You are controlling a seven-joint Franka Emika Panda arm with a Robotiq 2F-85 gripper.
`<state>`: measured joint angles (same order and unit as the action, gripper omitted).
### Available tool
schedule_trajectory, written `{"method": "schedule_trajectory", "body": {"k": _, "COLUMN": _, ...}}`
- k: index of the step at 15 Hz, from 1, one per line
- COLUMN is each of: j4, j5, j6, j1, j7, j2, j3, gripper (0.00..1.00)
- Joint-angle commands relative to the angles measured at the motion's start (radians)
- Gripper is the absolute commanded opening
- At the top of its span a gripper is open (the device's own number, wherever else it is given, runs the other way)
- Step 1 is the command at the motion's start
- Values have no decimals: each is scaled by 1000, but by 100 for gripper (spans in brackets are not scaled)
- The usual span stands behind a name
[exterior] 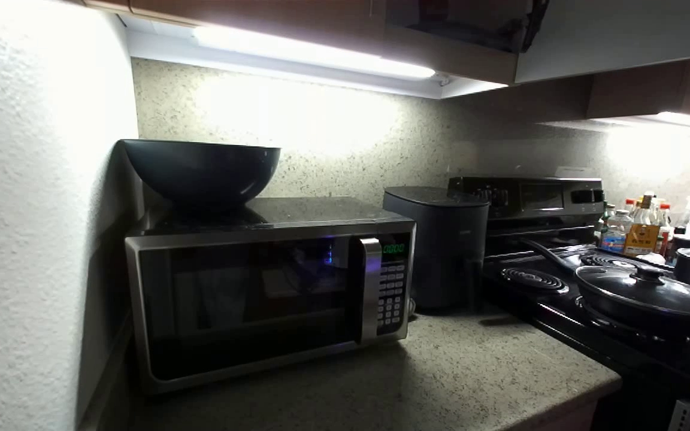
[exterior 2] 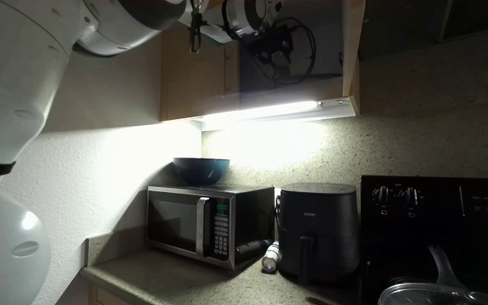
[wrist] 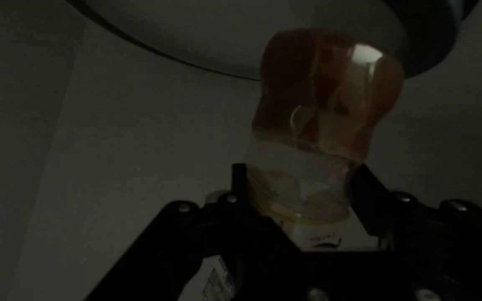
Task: Put the bottle from the cupboard onto the microwave
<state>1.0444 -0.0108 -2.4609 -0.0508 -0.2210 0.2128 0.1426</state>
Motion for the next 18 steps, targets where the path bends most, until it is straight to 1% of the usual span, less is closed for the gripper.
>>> {"method": "schedule_trajectory", "body": {"k": 1, "j4": 242, "j5": -127, "j6": -65, "j1": -53, "j7": 172, "j2": -161, "j3": 29, "gripper": 36}}
{"method": "schedule_trajectory", "body": {"k": 4, "j4": 373, "j5": -282, "j6": -106, "j1": -74, "j7": 354, "j2": -249, "j3": 30, "gripper": 36}}
{"method": "schedule_trajectory", "body": {"k": 6, "j4": 460, "j5": -398, "j6": -137, "j1": -73, "j7": 476, "j2": -310, "j3": 21, "gripper": 36}}
{"method": "schedule_trajectory", "body": {"k": 7, "j4": 503, "j5": -433, "j6": -157, "j1": -68, "j7": 518, "j2": -336, "j3": 17, "gripper": 36}}
{"method": "schedule_trajectory", "body": {"k": 8, "j4": 348, "j5": -358, "j6": -118, "j1": -64, "j7": 434, "j2": -235, "j3": 20, "gripper": 61}}
{"method": "schedule_trajectory", "body": {"k": 10, "j4": 415, "j5": -399, "j6": -143, "j1": -67, "j7": 481, "j2": -283, "j3": 19, "gripper": 61}}
{"method": "schedule_trajectory", "body": {"k": 14, "j4": 444, "j5": -399, "j6": -146, "j1": -68, "j7": 481, "j2": -307, "j3": 19, "gripper": 61}}
{"method": "schedule_trajectory", "body": {"k": 15, "j4": 444, "j5": -399, "j6": -146, "j1": -68, "j7": 481, "j2": -307, "j3": 19, "gripper": 36}}
{"method": "schedule_trajectory", "body": {"k": 16, "j4": 458, "j5": -407, "j6": -150, "j1": -70, "j7": 487, "j2": -318, "j3": 16, "gripper": 36}}
{"method": "schedule_trajectory", "body": {"k": 18, "j4": 520, "j5": -441, "j6": -173, "j1": -76, "j7": 500, "j2": -361, "j3": 1, "gripper": 36}}
